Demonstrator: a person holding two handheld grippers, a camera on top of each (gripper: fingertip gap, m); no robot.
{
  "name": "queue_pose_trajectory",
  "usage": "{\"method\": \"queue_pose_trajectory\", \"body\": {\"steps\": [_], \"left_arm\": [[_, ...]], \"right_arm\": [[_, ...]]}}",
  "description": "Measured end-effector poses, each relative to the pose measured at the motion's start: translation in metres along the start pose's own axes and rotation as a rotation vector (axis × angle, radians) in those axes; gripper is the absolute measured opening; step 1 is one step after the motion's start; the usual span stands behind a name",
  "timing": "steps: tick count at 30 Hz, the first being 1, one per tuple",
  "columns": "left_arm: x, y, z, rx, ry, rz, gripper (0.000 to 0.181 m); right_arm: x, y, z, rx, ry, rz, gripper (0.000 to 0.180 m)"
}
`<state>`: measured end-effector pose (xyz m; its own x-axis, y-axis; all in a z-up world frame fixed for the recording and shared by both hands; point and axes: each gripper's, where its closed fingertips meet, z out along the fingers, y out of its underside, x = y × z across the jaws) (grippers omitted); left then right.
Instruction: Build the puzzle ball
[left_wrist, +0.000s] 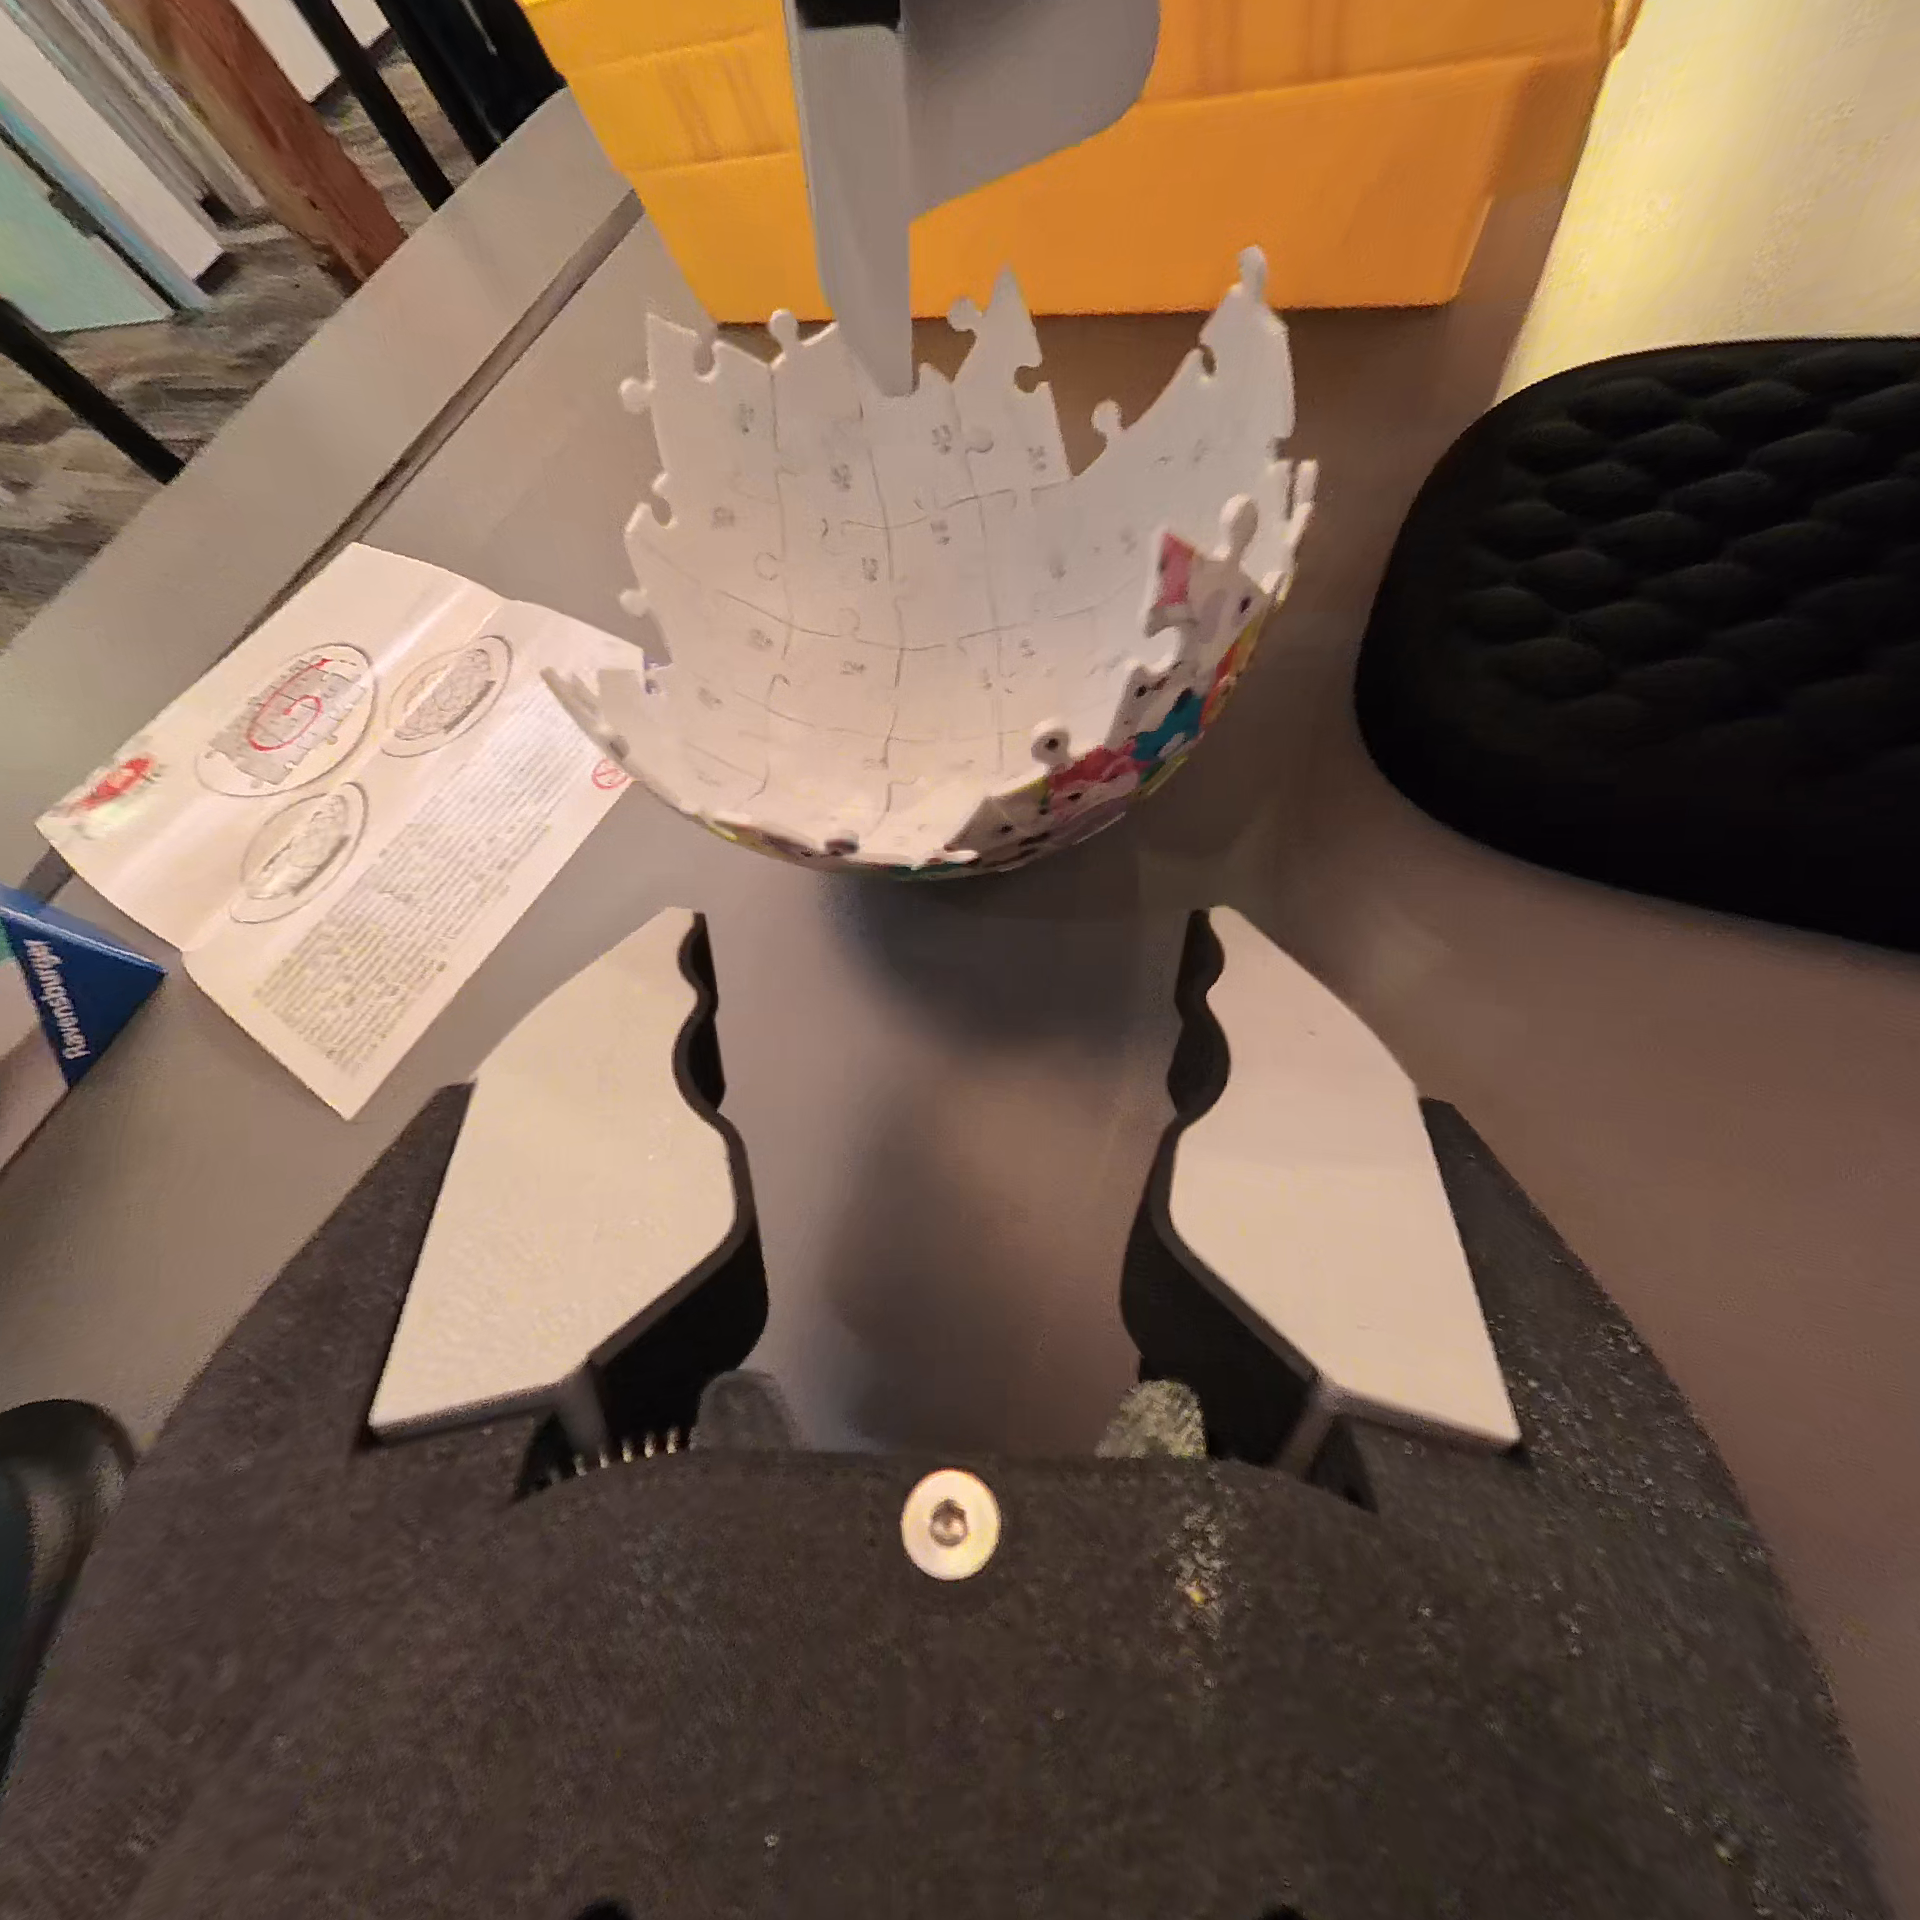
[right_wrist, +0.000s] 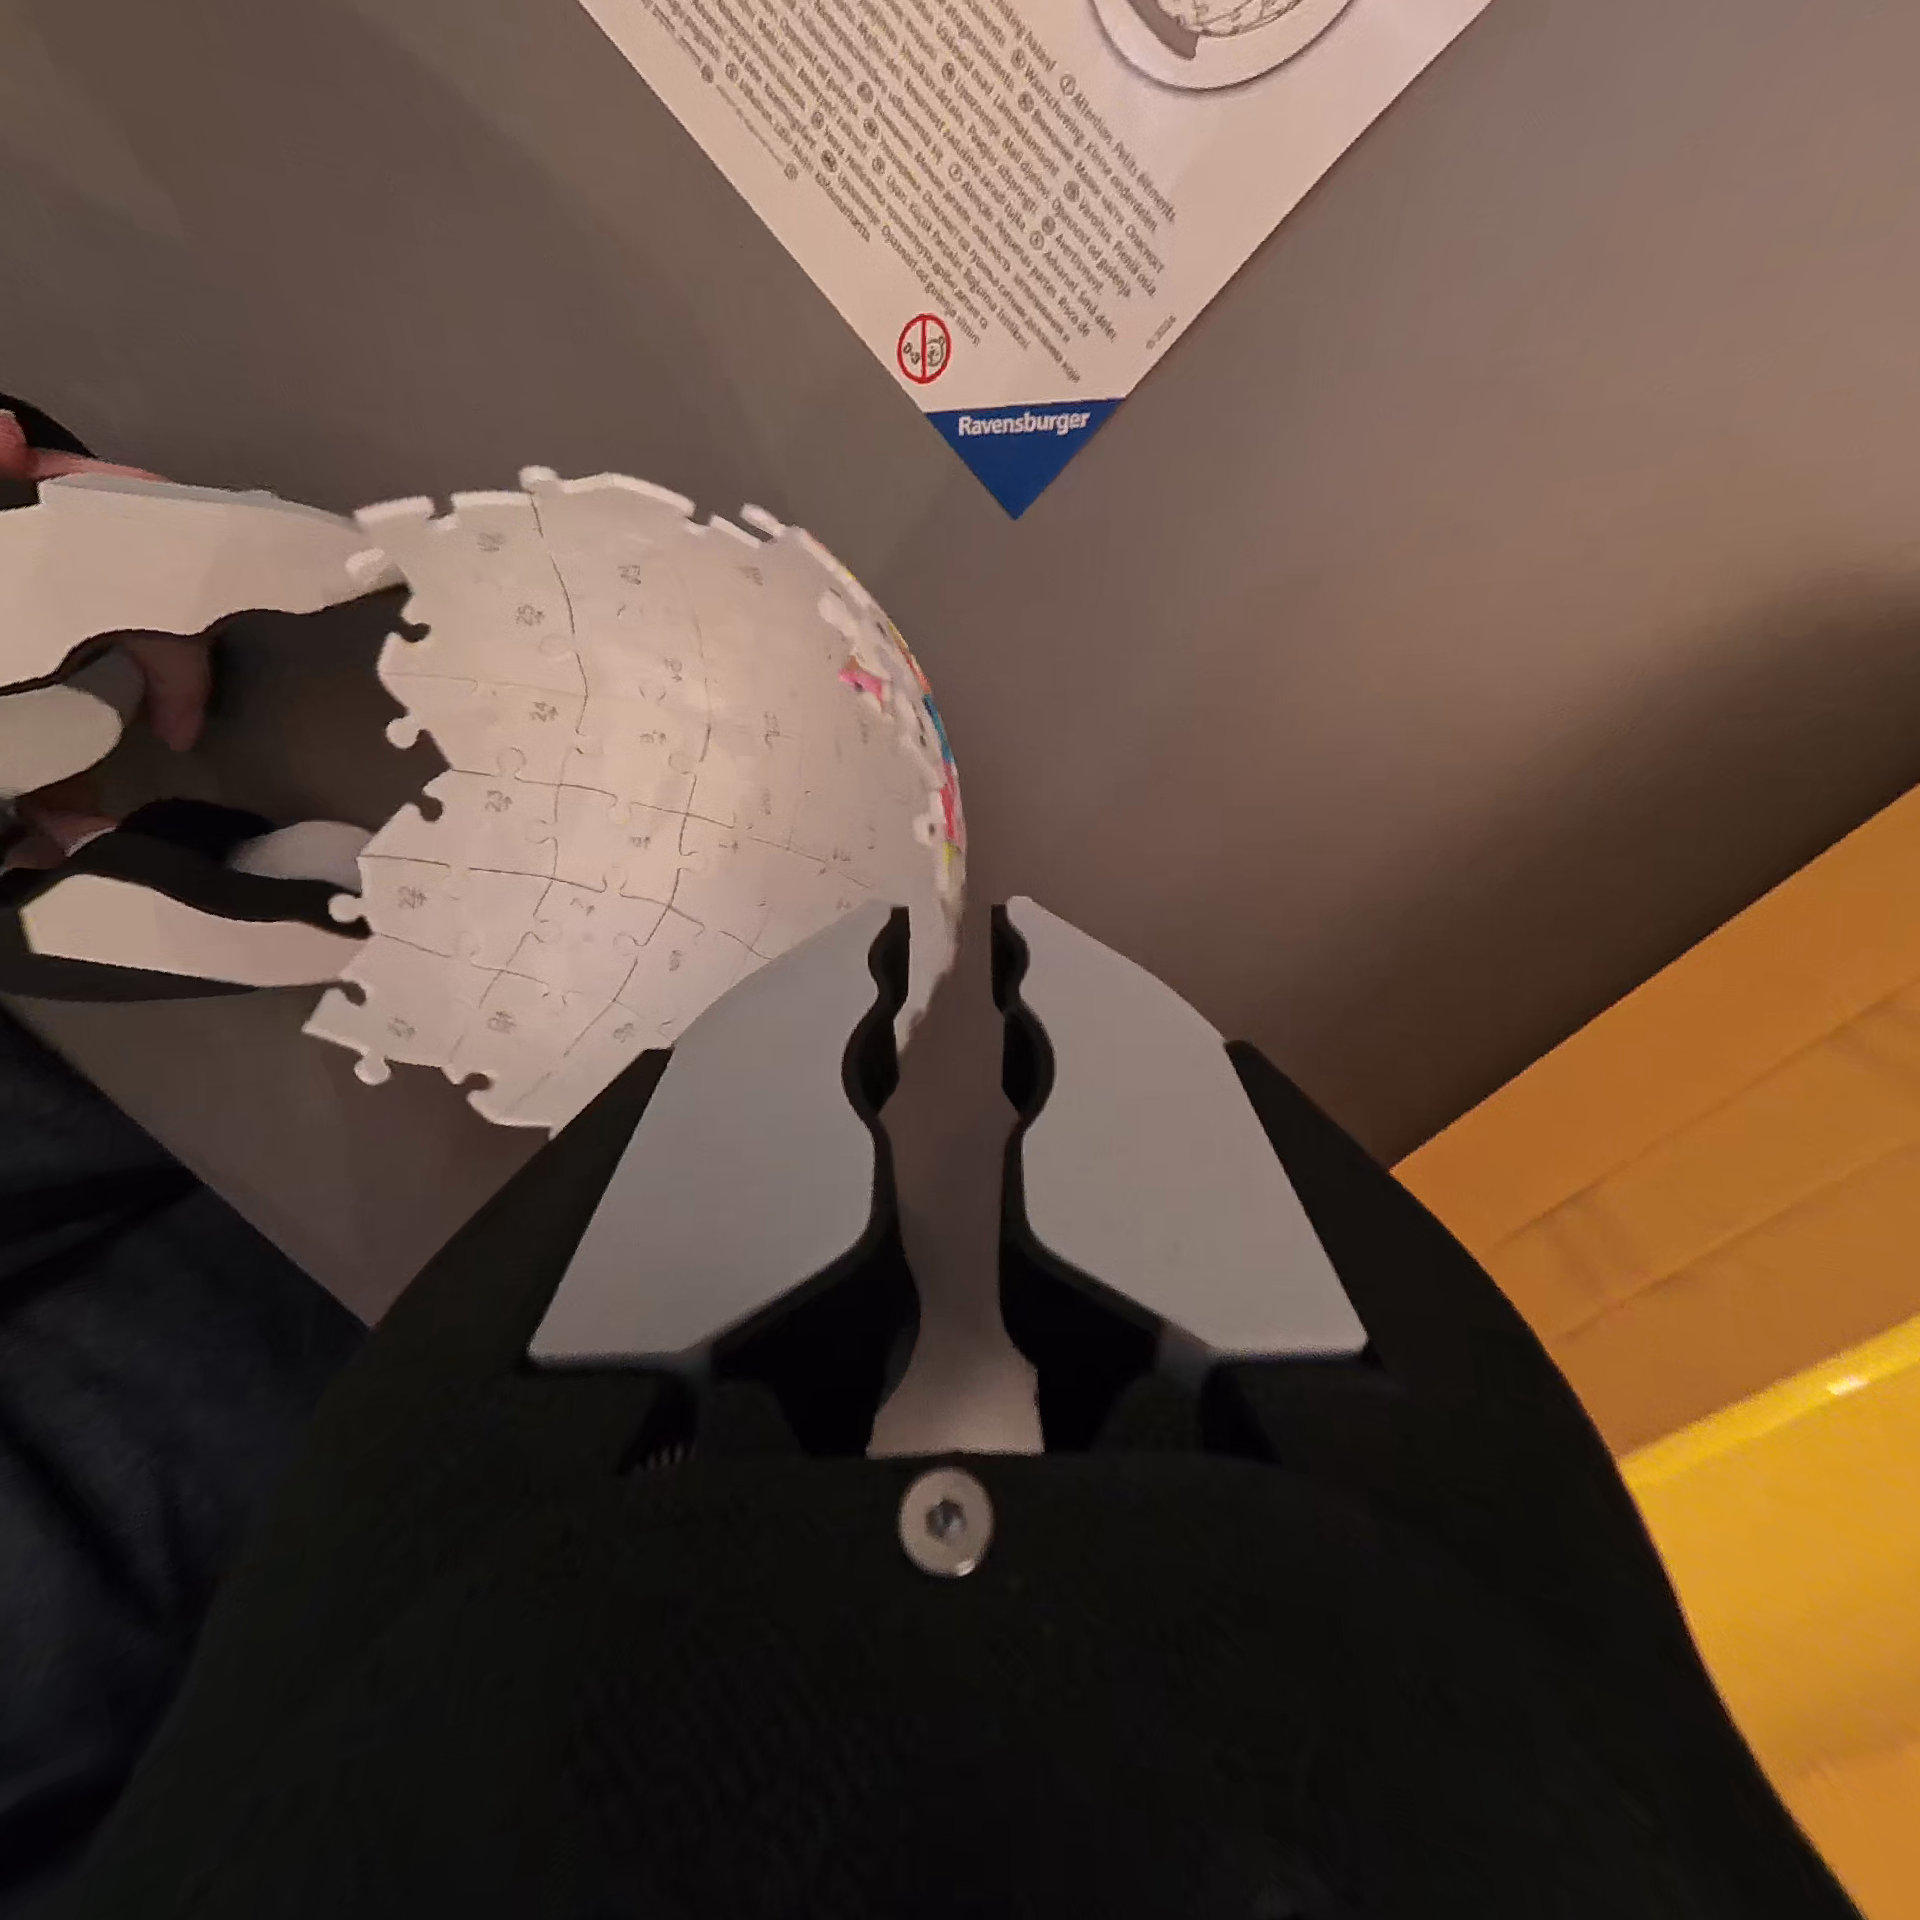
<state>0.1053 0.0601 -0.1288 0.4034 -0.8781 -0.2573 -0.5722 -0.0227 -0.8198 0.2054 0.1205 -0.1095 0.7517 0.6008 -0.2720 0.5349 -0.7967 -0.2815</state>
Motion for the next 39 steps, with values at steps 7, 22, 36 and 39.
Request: {"method": "queue_pose_trajectory", "body": {"steps": [7, 22, 36, 39], "left_arm": [[-0.008, -0.014, -0.033, 0.133, 0.1, -0.16, 0.09], [-0.03, -0.048, -0.027, 0.345, 0.37, -0.36, 0.115], [-0.004, -0.04, -0.017, 0.294, 0.421, -0.388, 0.115], [-0.007, -0.04, -0.019, 0.303, 0.421, -0.412, 0.114]], "right_arm": [[-0.013, -0.029, -0.043, 0.373, 0.1, -0.127, 0.016], [-0.022, 0.01, -0.053, 0.514, 0.267, 0.096, 0.033], [-0.018, 0.022, -0.02, 0.371, 0.119, 0.312, 0.027], [-0.016, 0.019, -0.021, 0.233, 0.15, 0.226, 0.024]]}}
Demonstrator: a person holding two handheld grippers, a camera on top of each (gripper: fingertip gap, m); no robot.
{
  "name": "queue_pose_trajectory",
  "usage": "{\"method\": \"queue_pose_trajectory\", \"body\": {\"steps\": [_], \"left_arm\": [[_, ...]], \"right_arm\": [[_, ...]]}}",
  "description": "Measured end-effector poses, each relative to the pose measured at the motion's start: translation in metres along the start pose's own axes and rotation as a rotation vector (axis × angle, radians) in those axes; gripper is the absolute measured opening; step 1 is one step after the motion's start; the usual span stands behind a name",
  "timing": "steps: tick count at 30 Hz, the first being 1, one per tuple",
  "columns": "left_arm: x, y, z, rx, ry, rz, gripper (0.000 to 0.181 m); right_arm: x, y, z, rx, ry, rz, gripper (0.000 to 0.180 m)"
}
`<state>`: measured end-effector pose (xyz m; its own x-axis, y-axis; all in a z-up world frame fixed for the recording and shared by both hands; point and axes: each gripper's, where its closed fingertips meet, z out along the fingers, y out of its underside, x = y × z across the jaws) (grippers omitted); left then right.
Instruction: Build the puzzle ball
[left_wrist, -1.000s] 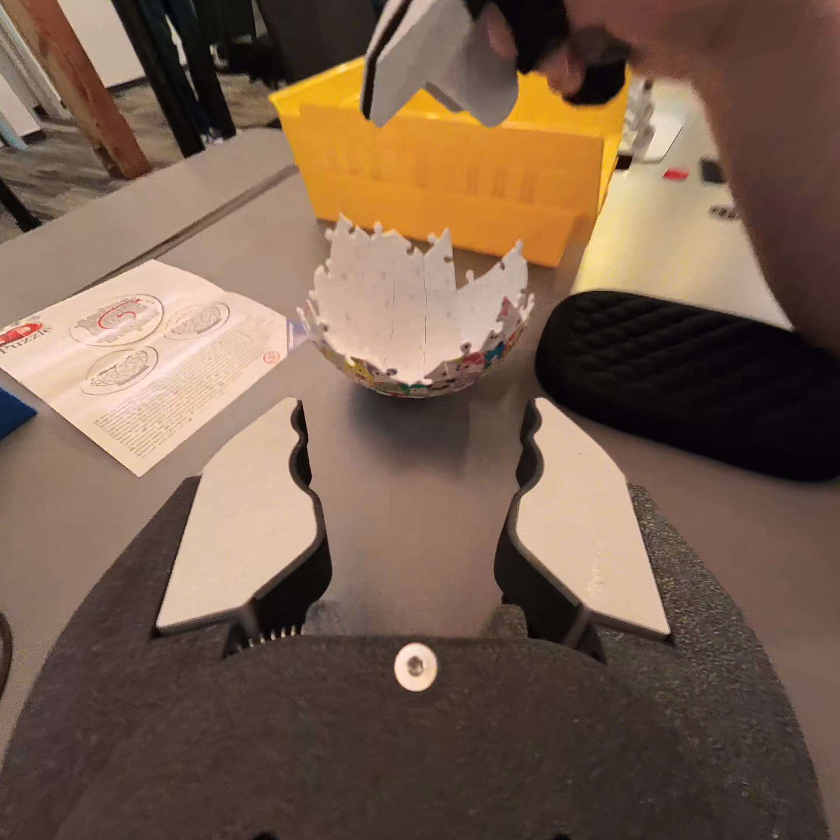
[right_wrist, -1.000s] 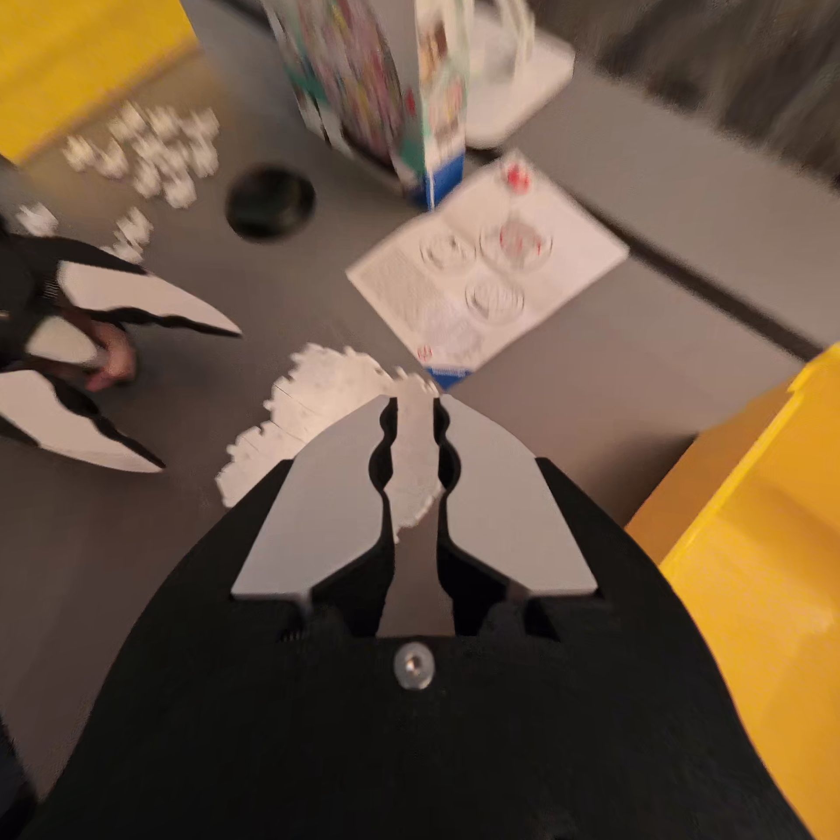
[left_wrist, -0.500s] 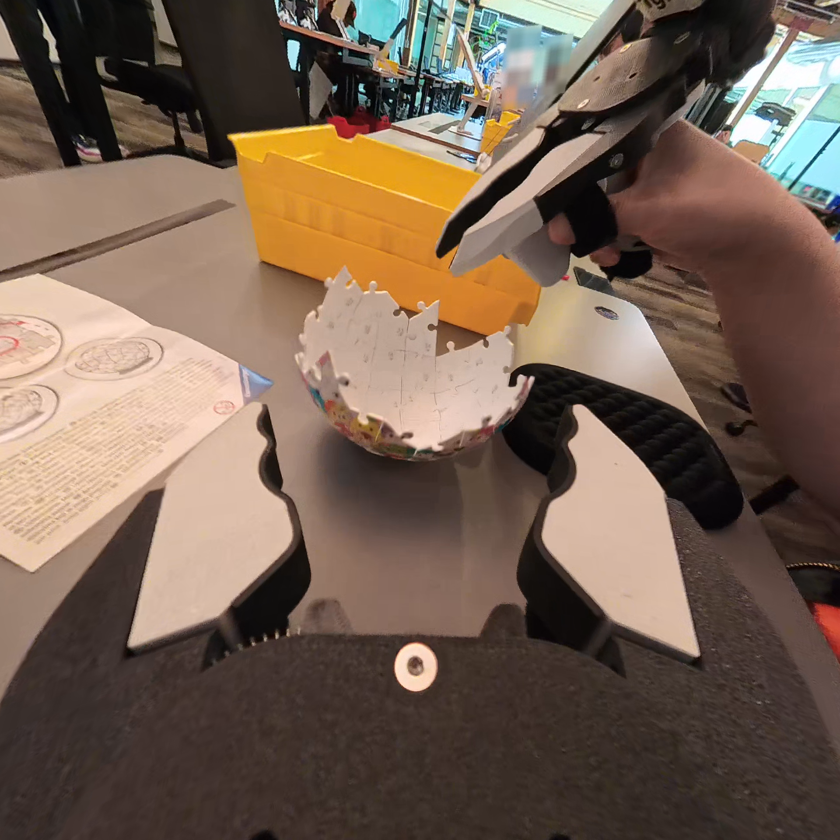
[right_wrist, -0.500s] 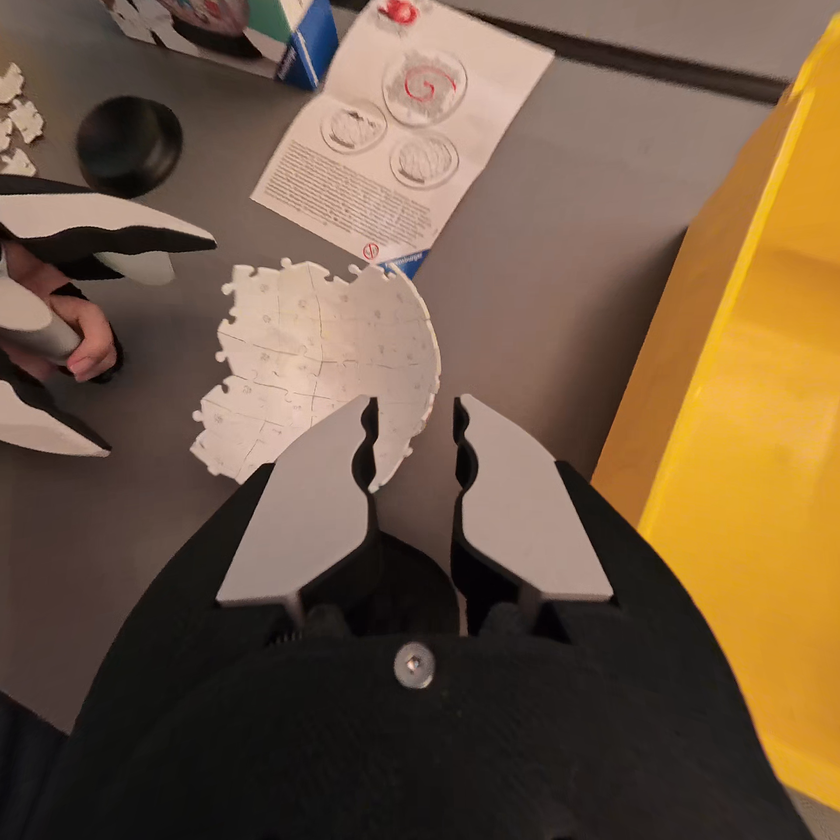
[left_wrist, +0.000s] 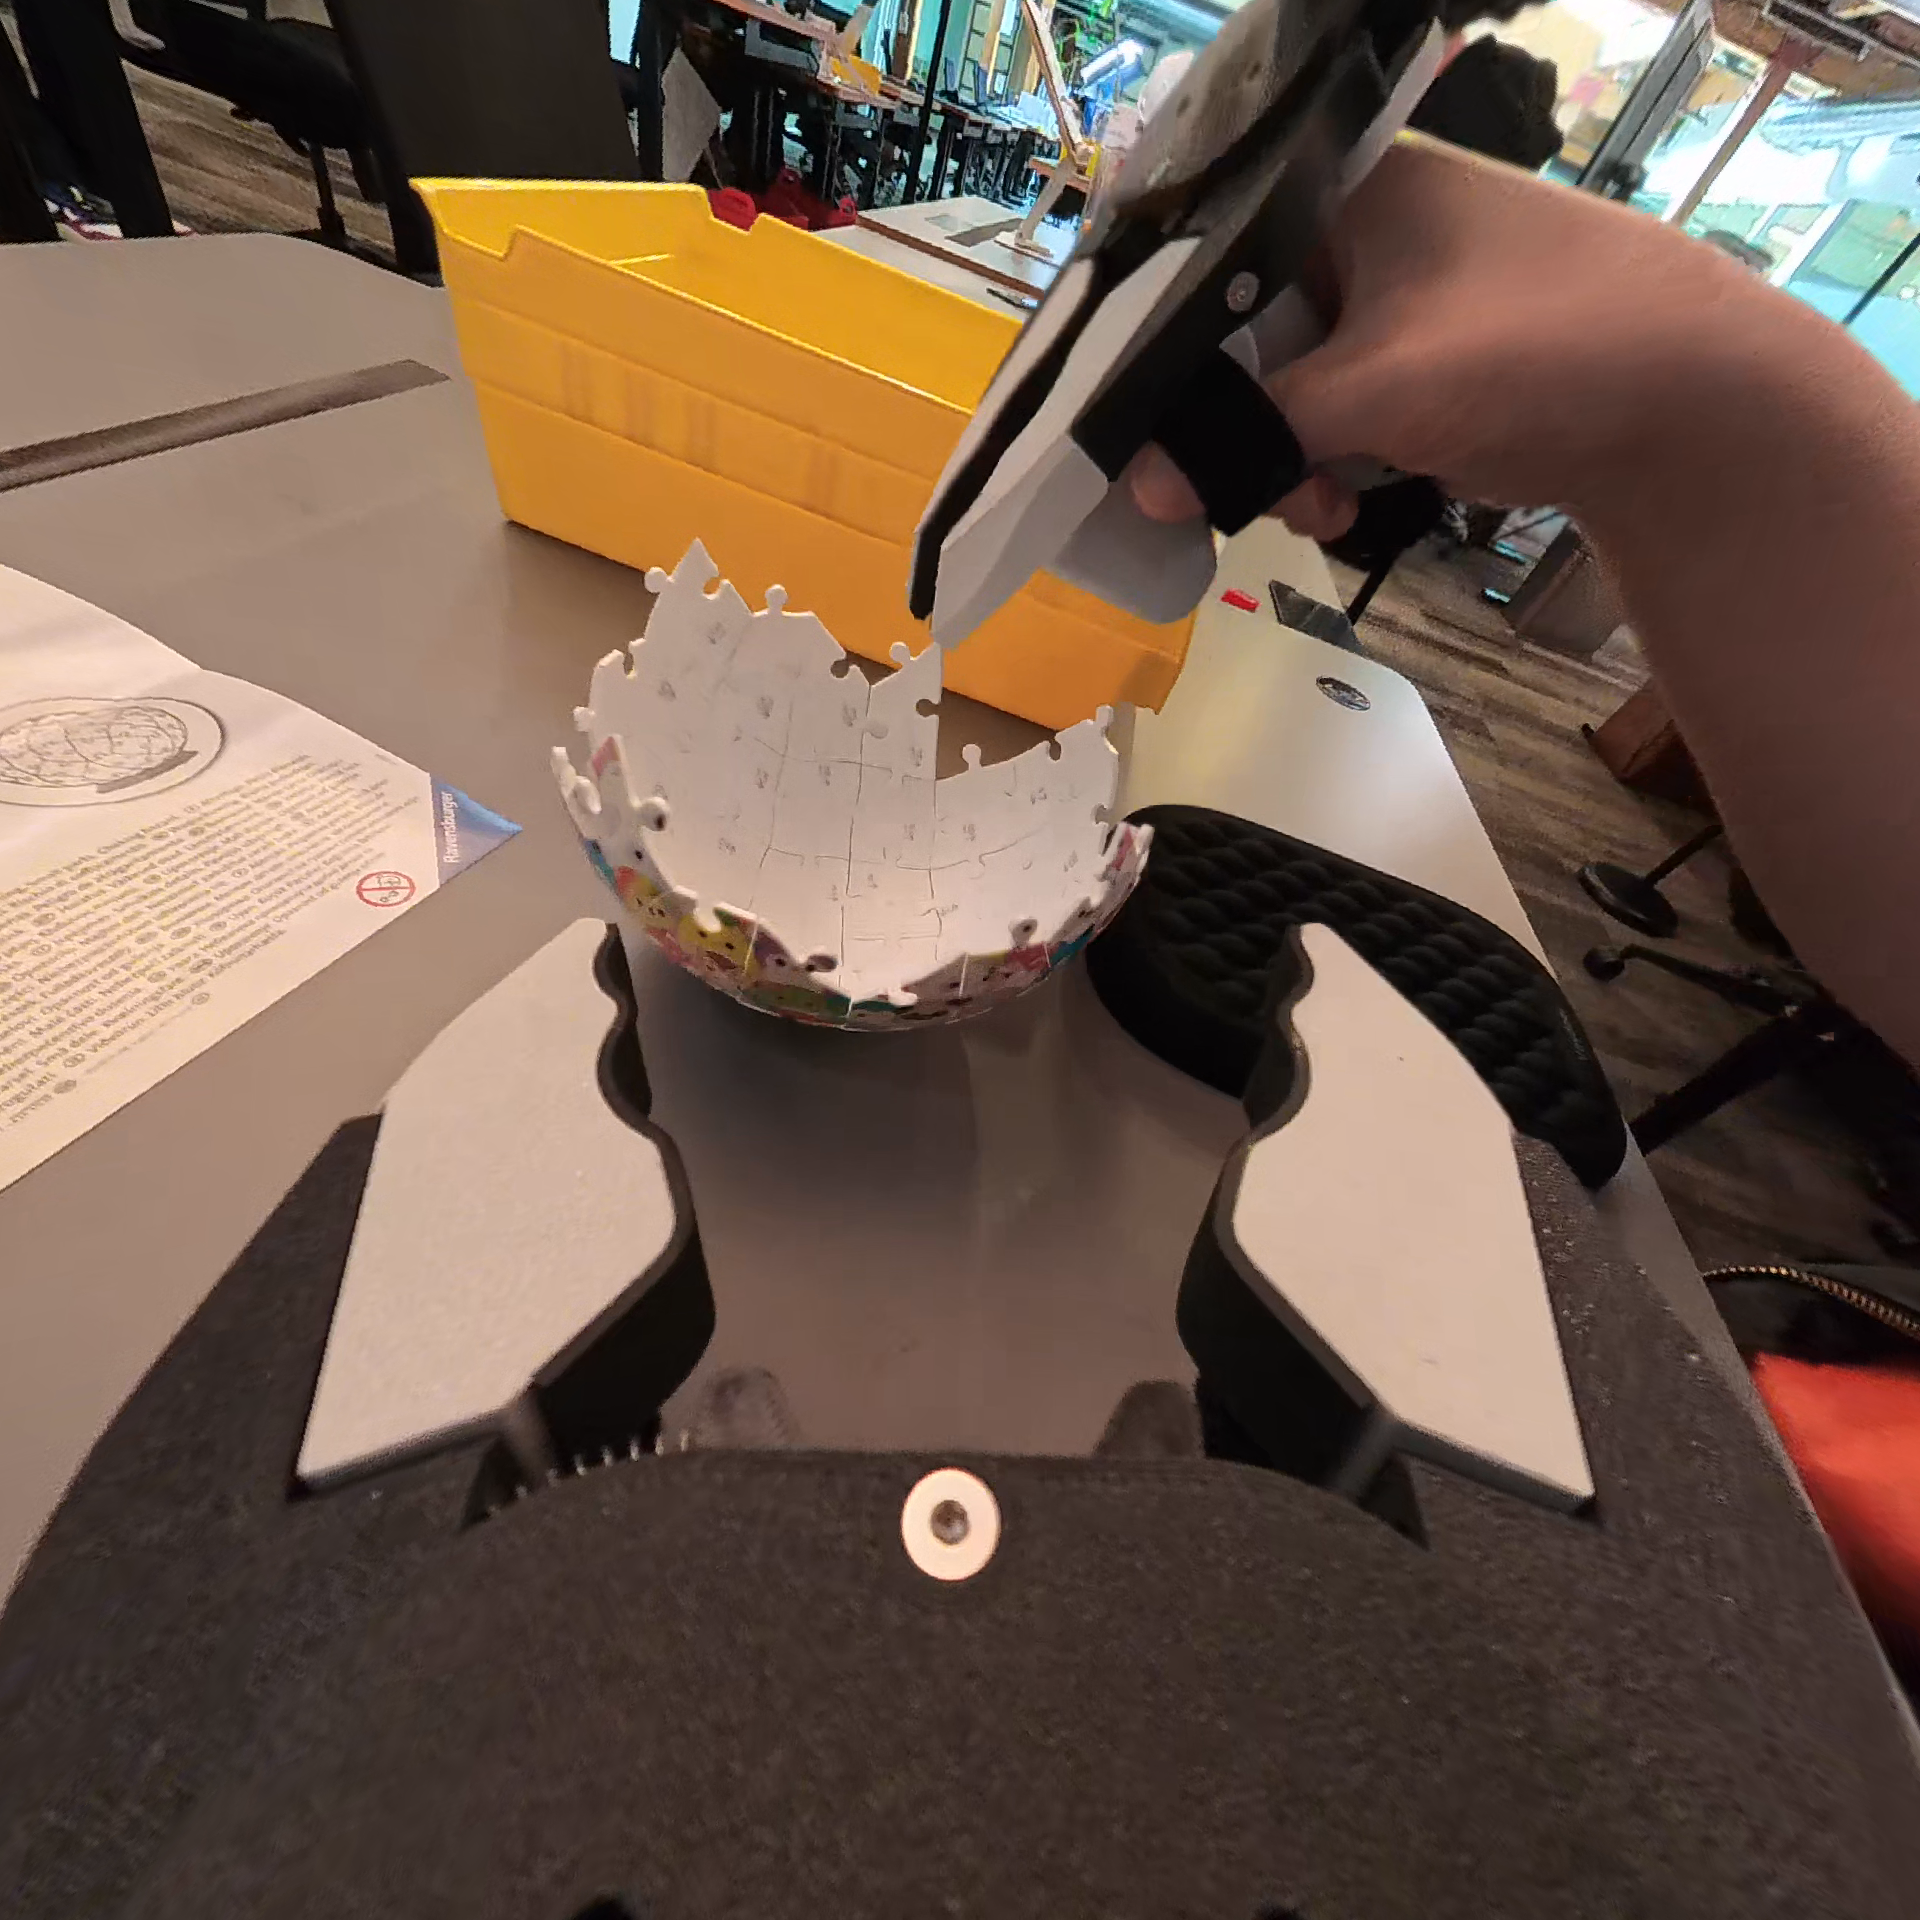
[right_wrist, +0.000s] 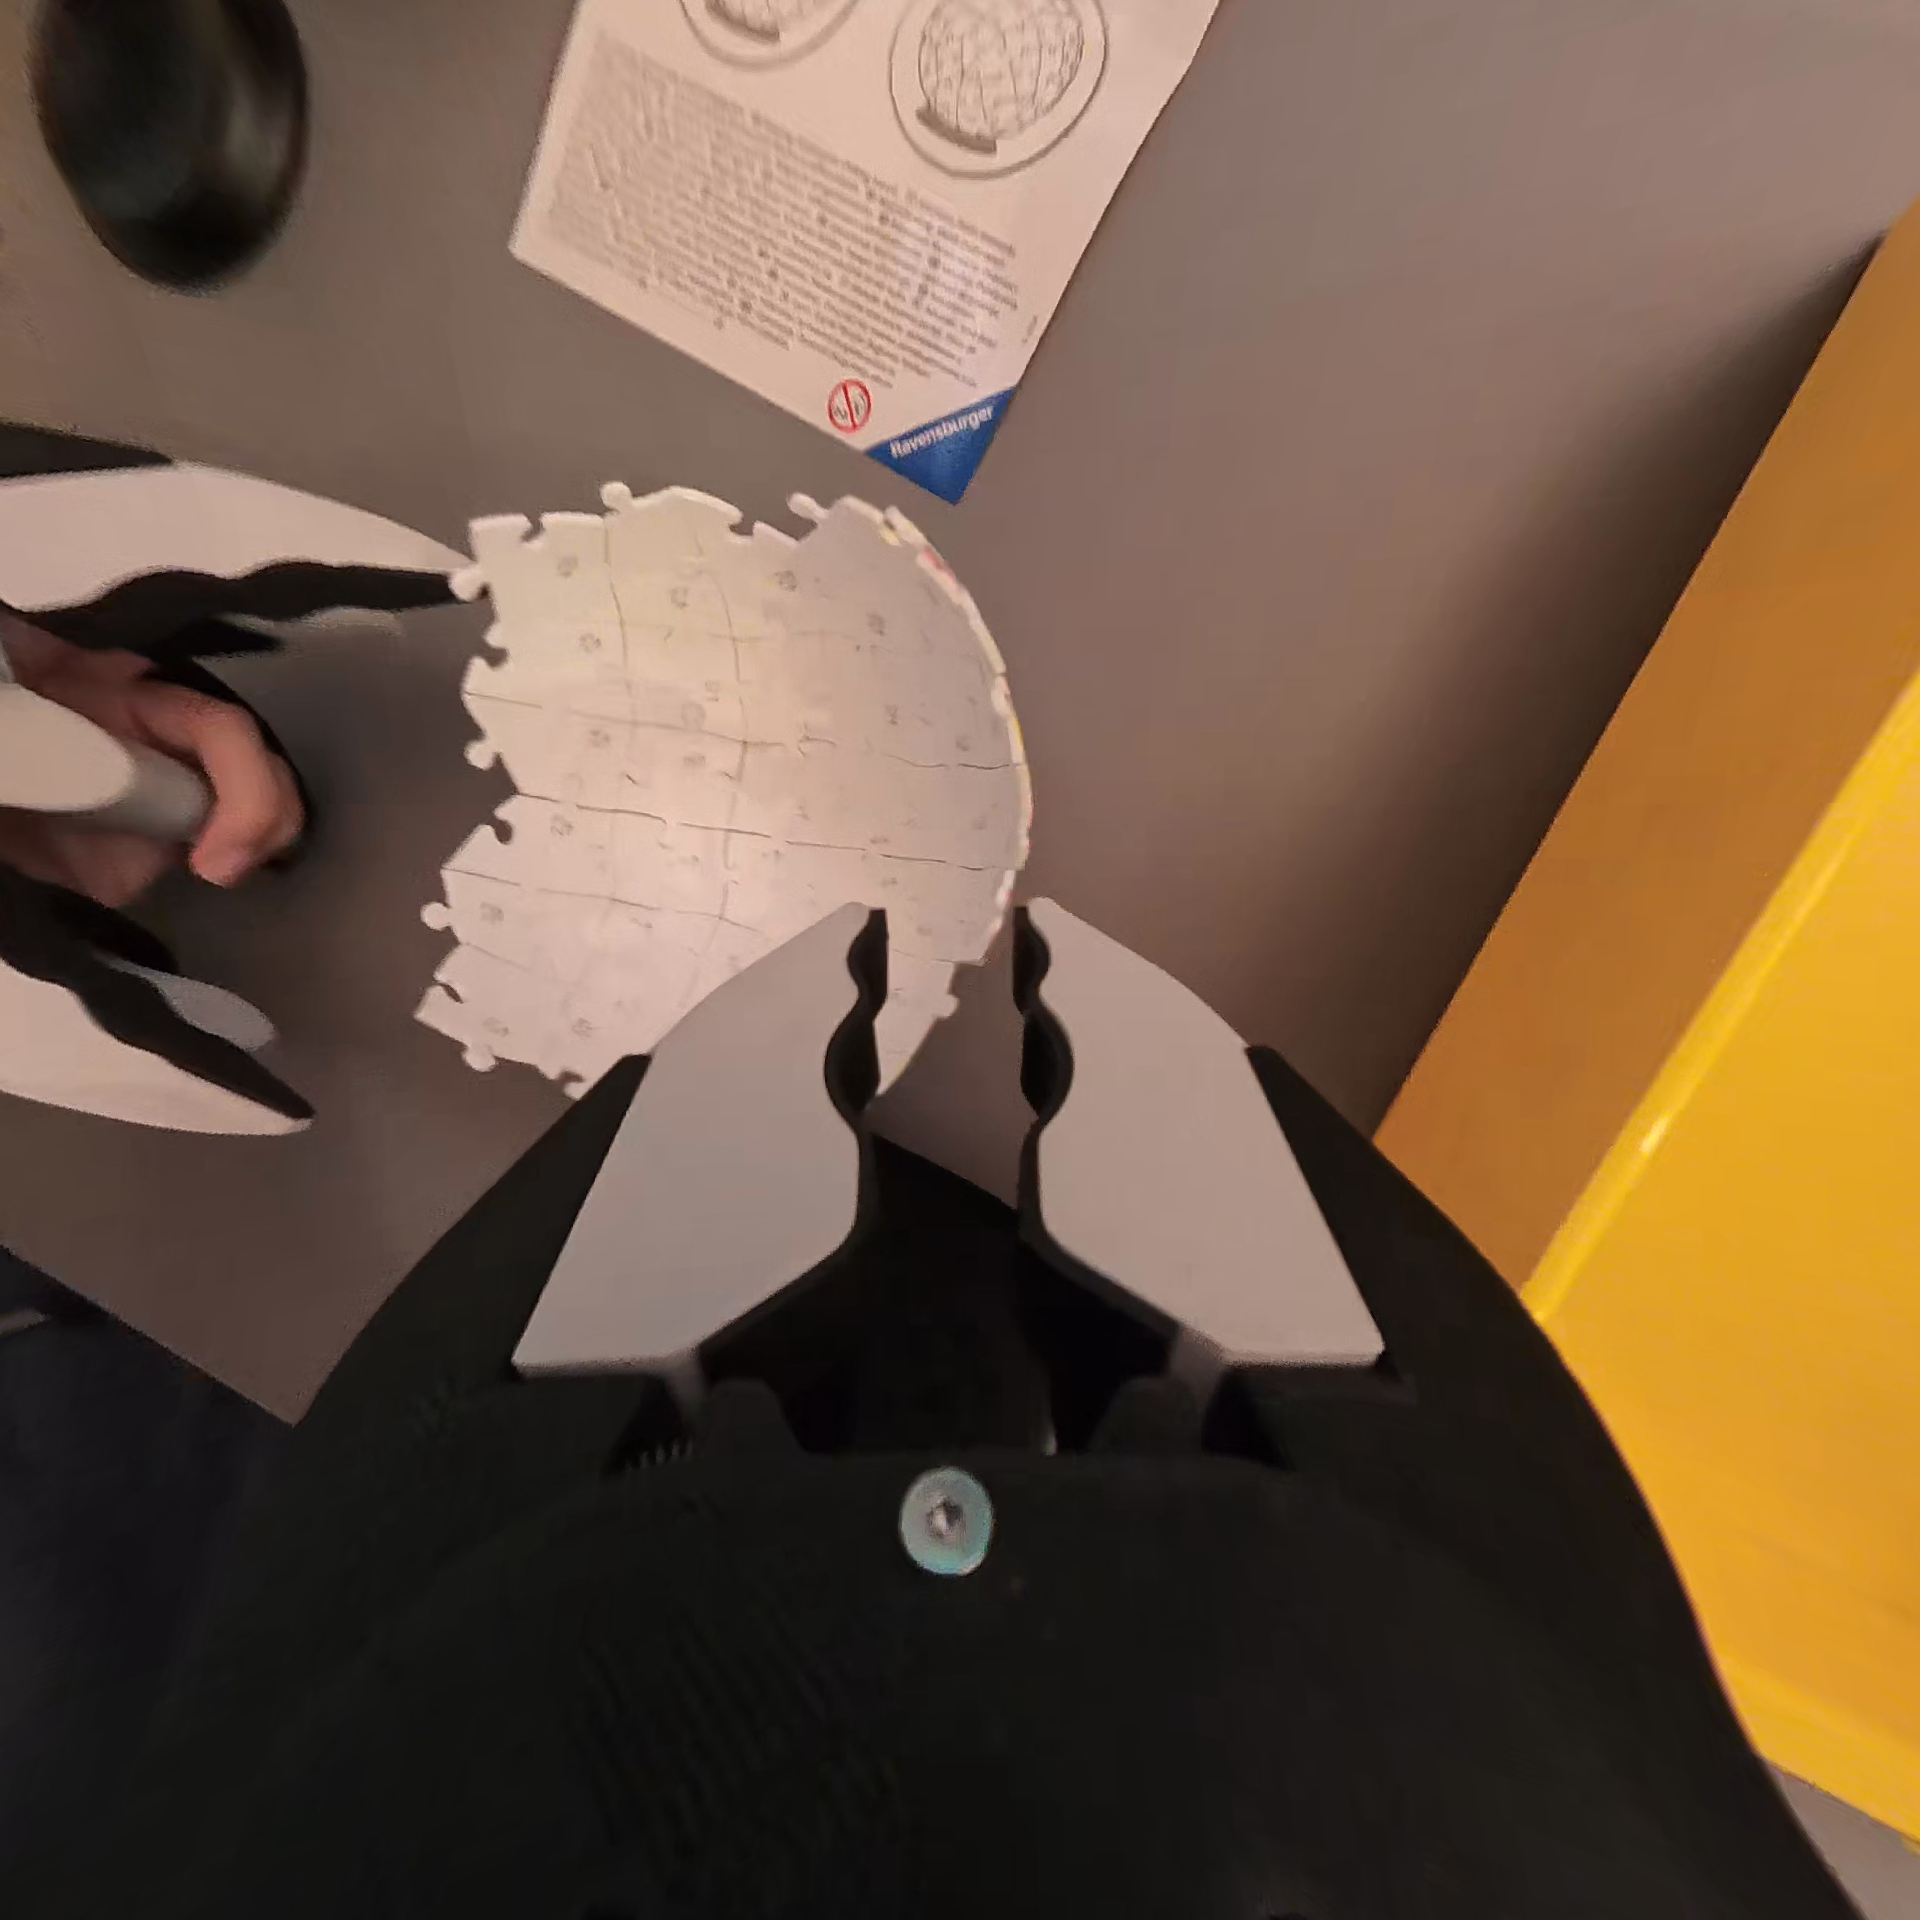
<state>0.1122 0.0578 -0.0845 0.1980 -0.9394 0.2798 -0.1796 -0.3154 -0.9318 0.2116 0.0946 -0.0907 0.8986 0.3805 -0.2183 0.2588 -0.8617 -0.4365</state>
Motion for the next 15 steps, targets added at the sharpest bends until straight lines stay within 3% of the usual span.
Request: {"method": "queue_pose_trajectory", "body": {"steps": [6, 15], "left_arm": [[0.002, 0.003, 0.002, -0.016, 0.012, -0.035, 0.113], [0.005, 0.004, 0.003, -0.022, 0.021, -0.029, 0.109]], "right_arm": [[-0.003, 0.0, 0.017, -0.225, -0.002, -0.06, 0.021], [0.018, 0.0, 0.023, -0.276, 0.08, -0.052, 0.021]]}}
